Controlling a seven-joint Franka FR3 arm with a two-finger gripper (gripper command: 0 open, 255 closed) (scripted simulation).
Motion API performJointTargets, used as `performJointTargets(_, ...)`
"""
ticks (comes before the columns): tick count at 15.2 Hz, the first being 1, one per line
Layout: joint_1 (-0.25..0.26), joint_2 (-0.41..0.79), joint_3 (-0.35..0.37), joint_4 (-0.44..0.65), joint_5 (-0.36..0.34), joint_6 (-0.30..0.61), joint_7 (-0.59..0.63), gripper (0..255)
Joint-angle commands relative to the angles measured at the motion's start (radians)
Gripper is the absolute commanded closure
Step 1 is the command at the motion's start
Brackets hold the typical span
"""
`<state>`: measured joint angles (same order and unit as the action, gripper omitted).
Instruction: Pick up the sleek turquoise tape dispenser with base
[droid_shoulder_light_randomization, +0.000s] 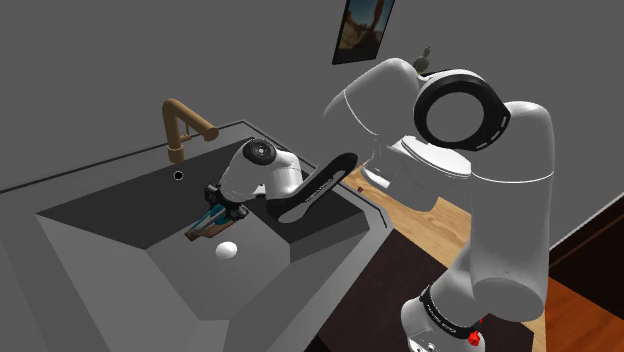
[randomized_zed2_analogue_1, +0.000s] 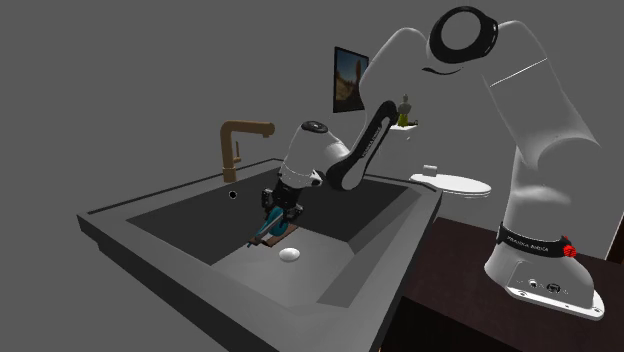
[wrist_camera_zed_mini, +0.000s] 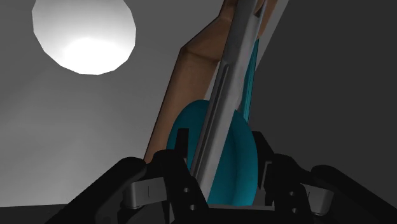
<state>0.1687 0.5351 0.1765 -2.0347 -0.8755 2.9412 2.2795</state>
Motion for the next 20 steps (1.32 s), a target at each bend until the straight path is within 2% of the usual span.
performJointTargets(1,0.0,0.001,0.0,0.0,0.0,0.0,0.0,255)
performJointTargets(6,0.004,0.002,-0.003,0.0,-0.004,0.001,0.005,255)
performJointTargets(20,-0.118,-0.146,0.156,-0.042,0.179,-0.116,-0.174,255)
